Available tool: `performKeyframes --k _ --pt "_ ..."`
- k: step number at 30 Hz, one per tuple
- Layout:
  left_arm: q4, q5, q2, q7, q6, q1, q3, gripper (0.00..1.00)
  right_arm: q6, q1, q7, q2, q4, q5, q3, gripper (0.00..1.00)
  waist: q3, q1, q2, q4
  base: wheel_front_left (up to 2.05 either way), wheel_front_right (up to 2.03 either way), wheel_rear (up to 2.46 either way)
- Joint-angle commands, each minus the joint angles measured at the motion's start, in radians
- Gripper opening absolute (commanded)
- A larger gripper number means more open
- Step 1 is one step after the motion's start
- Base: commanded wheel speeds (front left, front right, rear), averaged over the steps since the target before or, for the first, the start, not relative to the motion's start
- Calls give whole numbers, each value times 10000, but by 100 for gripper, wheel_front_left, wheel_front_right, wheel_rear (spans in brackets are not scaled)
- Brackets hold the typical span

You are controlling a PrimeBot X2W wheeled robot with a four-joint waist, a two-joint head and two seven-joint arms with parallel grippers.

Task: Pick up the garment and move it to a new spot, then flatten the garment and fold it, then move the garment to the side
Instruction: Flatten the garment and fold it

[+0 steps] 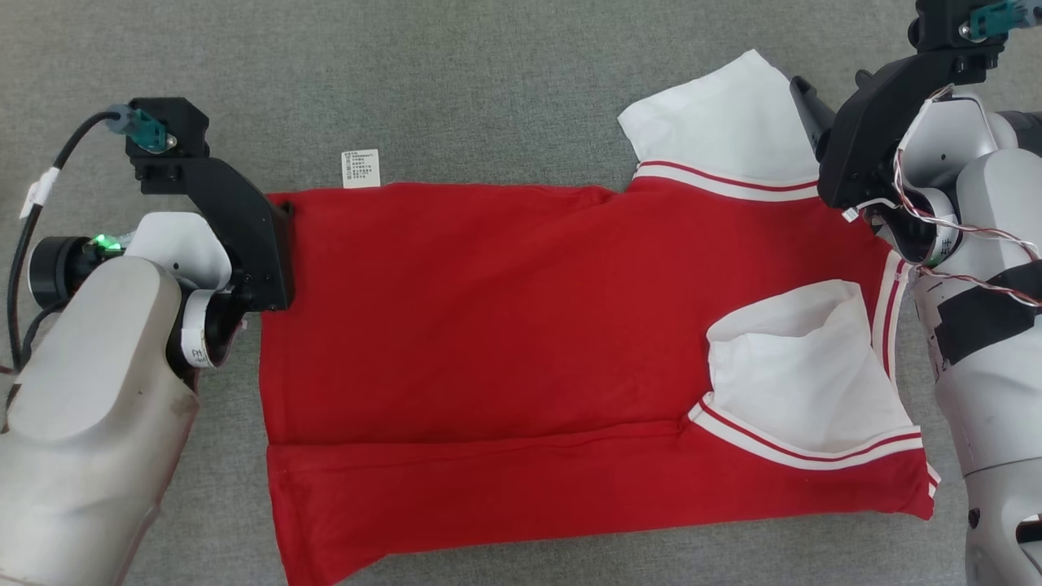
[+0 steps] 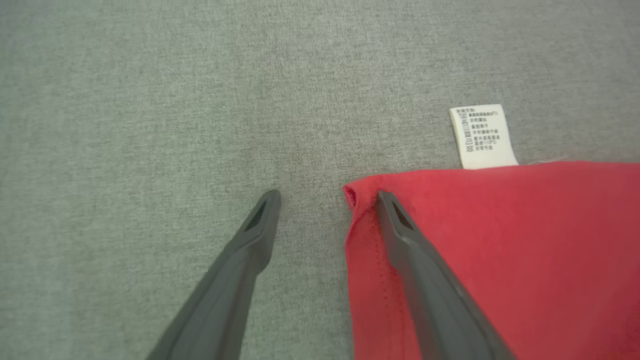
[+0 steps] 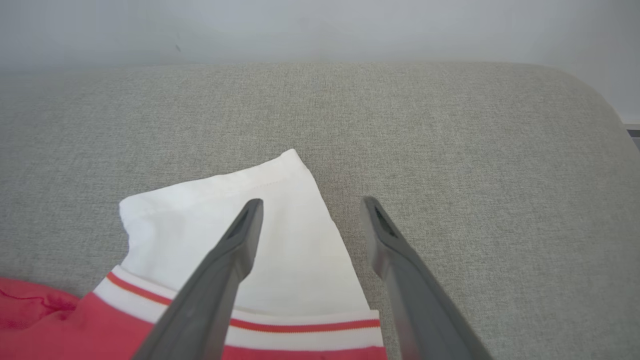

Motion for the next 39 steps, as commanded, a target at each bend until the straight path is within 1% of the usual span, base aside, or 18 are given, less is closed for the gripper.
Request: performKeyframes --k 1,2,3,4,9,12,15,17,20,22,26,28,29,30,31,32,36,39 --pt "99 73 78 171 -36 -73 -115 91 -23 -127 -106 -102 196 129 117 100 51 -3 -2 -32 0 0 0" --pt "107 78 87 259 -94 -87 -176 57 -23 -185 -151 -120 280 154 153 100 77 -3 -2 -36 0 0 0" --pt "126 5 84 408 -179 -86 -229 37 -23 -253 -152 -157 373 199 159 100 113 -3 -2 -37 0 0 0" --pt "136 -34 99 511 -231 -83 -267 0 -23 -312 -174 -201 438 222 175 100 158 -3 -2 -35 0 0 0" --pt "10 -152 200 742 -311 -208 -255 0 -23 -604 -264 -394 696 258 215 100 361 -3 -2 20 0 0 0" --pt "-191 -134 333 769 -341 -376 -187 0 -23 -908 -520 -563 889 140 130 100 586 -3 -2 119 0 0 0" --pt "-397 -100 410 847 -317 -512 -203 0 -23 -1158 -599 -468 1177 362 164 100 830 -3 -2 258 0 0 0" --pt "-542 -25 477 912 -288 -585 -238 0 -23 -1390 -627 -642 1428 216 160 100 988 -3 -2 349 0 0 0" --pt "-710 -62 470 925 -284 -615 -256 0 -23 -1582 -701 -528 1779 232 262 100 1133 -3 -2 494 0 0 0" --pt "-830 -46 462 934 -246 -620 -281 0 -23 -1713 -708 -567 2000 131 460 100 1222 -3 -2 571 0 0 0" --pt "-1002 4 387 1002 -142 -688 -361 0 -23 -1961 -431 -449 2445 347 632 100 1401 -3 -2 655 0 0 0" --pt "-1054 13 337 991 -129 -685 -403 0 -23 -2043 -346 -463 2650 377 769 84 1445 -3 -2 670 0 0 0" --pt "-1067 16 313 962 -120 -682 -421 0 -23 -2052 -351 -462 2724 409 828 78 1457 -3 -2 681 0 0 0" --pt "-1071 31 298 915 -108 -682 -427 0 -23 -2080 -385 -467 2786 420 866 66 1465 -3 -2 689 0 0 0" --pt "-1068 34 291 894 -96 -676 -433 0 -23 -2117 -384 -476 2855 425 926 35 1471 -3 -2 690 0 0 0" --pt "-1061 27 285 856 -75 -667 -427 0 -23 -2143 -395 -474 2907 451 980 0 1479 -3 -2 682 0 0 0" --pt "-1023 49 298 614 -87 -627 -391 0 -25 -2287 -841 -593 2998 375 1051 0 1452 -3 -2 627 0 0 0" --pt "-974 97 284 155 -100 -542 -314 0 -24 -2323 -1386 -556 2994 403 1006 0 1332 -3 -2 595 0 0 0"
